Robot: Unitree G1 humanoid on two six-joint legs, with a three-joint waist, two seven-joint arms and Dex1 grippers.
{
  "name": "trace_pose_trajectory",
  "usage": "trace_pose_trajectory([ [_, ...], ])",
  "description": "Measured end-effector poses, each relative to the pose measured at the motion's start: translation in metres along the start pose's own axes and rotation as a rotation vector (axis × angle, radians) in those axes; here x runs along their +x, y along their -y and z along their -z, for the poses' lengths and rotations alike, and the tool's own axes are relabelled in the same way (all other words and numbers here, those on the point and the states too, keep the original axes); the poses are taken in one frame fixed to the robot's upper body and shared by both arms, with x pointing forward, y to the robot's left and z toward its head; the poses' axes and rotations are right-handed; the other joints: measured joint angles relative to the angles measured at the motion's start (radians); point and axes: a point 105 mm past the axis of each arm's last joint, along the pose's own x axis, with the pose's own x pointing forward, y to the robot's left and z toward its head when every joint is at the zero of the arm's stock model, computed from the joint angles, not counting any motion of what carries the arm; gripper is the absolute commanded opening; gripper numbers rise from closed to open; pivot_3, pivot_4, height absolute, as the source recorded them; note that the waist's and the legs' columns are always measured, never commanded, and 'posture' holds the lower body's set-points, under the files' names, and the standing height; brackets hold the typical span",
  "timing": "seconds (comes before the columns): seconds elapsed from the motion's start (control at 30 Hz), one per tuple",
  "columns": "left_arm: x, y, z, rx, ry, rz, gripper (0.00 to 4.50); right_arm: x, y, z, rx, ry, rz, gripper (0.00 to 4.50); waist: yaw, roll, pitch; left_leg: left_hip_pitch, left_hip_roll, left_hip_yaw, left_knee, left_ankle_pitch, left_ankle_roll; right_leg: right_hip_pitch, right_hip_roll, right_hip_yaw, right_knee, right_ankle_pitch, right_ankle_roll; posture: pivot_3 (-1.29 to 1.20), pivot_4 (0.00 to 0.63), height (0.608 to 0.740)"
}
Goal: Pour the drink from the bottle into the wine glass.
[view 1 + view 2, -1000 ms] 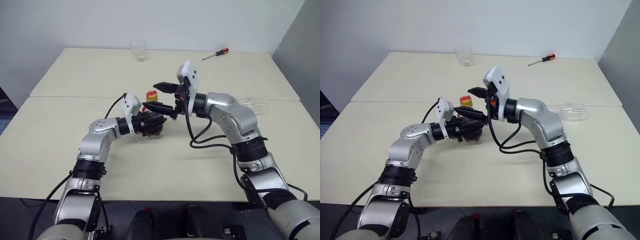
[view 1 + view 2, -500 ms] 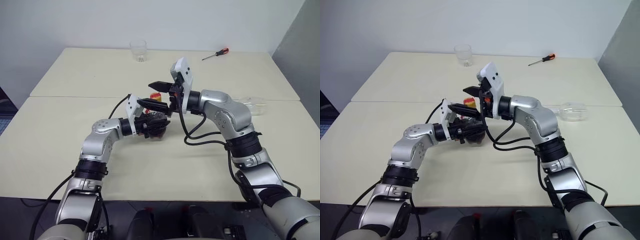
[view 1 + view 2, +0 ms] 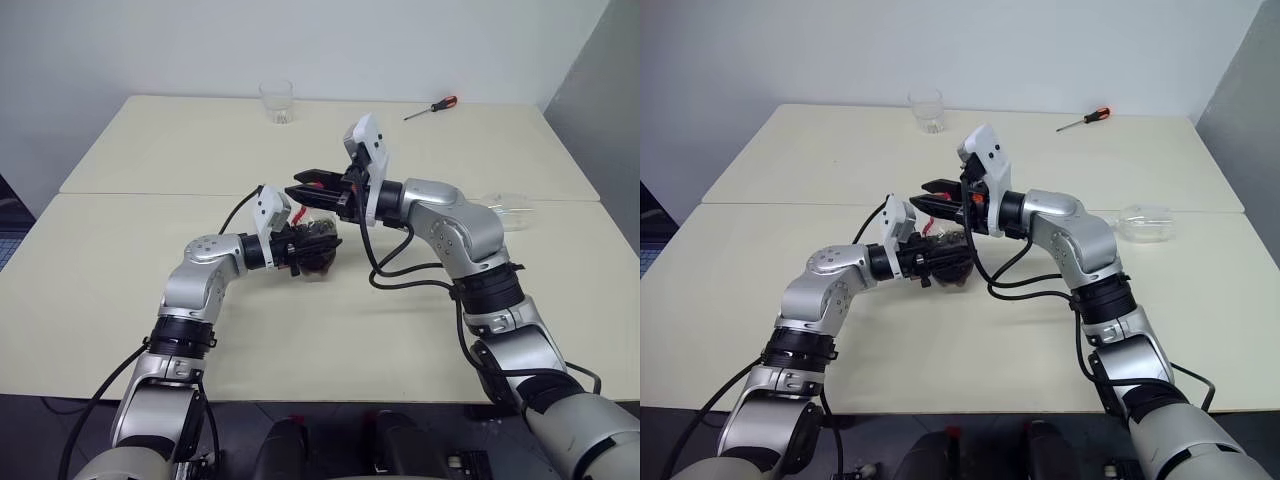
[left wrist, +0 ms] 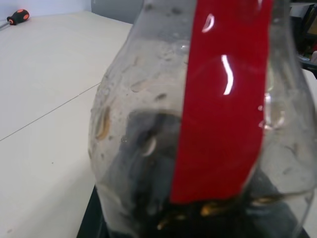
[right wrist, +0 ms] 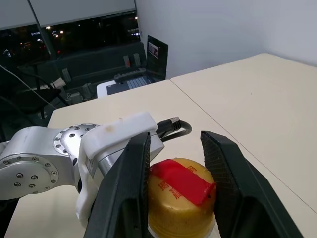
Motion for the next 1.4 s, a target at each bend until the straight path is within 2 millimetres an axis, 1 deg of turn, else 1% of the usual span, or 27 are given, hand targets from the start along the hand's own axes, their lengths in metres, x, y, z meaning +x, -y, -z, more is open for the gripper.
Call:
trace_pose_trajectory([
  [0.07, -0.001, 0.003, -0.002, 0.003, -0.002, 0.004, 1.35, -0.001, -0.002, -0.001, 0.002, 0.007, -0.02, 1.27, 0.0, 0.0, 0.0, 0.0, 0.0, 0.0, 0.0, 0.0, 0.0, 0.0, 0.0, 0.0, 0.0, 0.0, 0.0, 0.0, 0.15, 0.74],
  [0.17, -0.005, 0.015, -0.004, -0.003, 0.002, 0.029, 1.28, -0.004, -0.01, -0.004, 0.005, 0.023, -0.107, 1.27, -0.001, 0.0, 0.0, 0.0, 0.001, 0.0, 0.0, 0.0, 0.0, 0.0, 0.0, 0.0, 0.0, 0.0, 0.0, 0.0, 0.15, 0.74],
  [0.4, -0.019, 0.053, -0.013, -0.007, -0.023, 0.113, 1.2, -0.018, -0.036, -0.009, -0.011, 0.072, -0.39, 1.27, -0.002, 0.001, 0.001, 0.0, 0.001, -0.001, 0.0, 0.0, 0.0, 0.0, 0.0, 0.0, 0.0, 0.0, 0.0, 0.0, 0.15, 0.74],
  [0.6, -0.022, 0.073, -0.023, 0.003, -0.033, 0.168, 1.16, -0.027, -0.051, -0.016, -0.022, 0.096, -0.558, 1.27, -0.001, 0.002, 0.001, 0.001, 0.001, -0.001, 0.0, 0.0, 0.0, 0.0, 0.0, 0.0, 0.0, 0.0, 0.0, 0.0, 0.15, 0.74],
  [0.77, -0.028, 0.089, -0.026, 0.006, -0.047, 0.226, 1.15, -0.032, -0.064, -0.019, -0.012, 0.101, -0.689, 1.27, -0.001, 0.002, 0.002, 0.001, 0.001, -0.001, 0.0, 0.0, 0.0, 0.0, 0.0, 0.0, 0.0, 0.0, 0.0, 0.0, 0.15, 0.74],
  [0.9, -0.031, 0.096, -0.028, 0.0, -0.055, 0.247, 1.13, -0.034, -0.071, -0.02, -0.028, 0.091, -0.749, 1.27, -0.001, 0.003, 0.002, 0.001, 0.001, -0.001, 0.0, 0.0, 0.0, 0.0, 0.0, 0.0, 0.0, 0.0, 0.0, 0.0, 0.15, 0.74],
  [1.03, -0.031, 0.097, -0.029, -0.004, -0.054, 0.242, 1.13, -0.034, -0.071, -0.021, -0.033, 0.092, -0.757, 1.27, 0.0, 0.003, 0.002, 0.001, 0.001, -0.001, 0.0, 0.0, 0.0, 0.0, 0.0, 0.0, 0.0, 0.0, 0.0, 0.0, 0.15, 0.74],
  [1.2, -0.031, 0.097, -0.03, -0.006, -0.045, 0.237, 1.13, -0.034, -0.071, -0.023, -0.038, 0.098, -0.743, 1.27, 0.0, 0.003, 0.002, 0.001, 0.001, -0.001, 0.0, 0.0, 0.0, 0.0, 0.0, 0.0, 0.0, 0.0, 0.0, 0.0, 0.15, 0.74],
  [1.4, -0.03, 0.097, -0.03, -0.013, -0.038, 0.239, 1.08, -0.037, -0.07, -0.025, -0.03, 0.087, -0.691, 1.27, 0.0, 0.003, 0.002, 0.001, 0.001, -0.001, 0.0, 0.0, 0.0, 0.0, 0.0, 0.0, -0.001, 0.0, 0.0, 0.0, 0.15, 0.74],
])
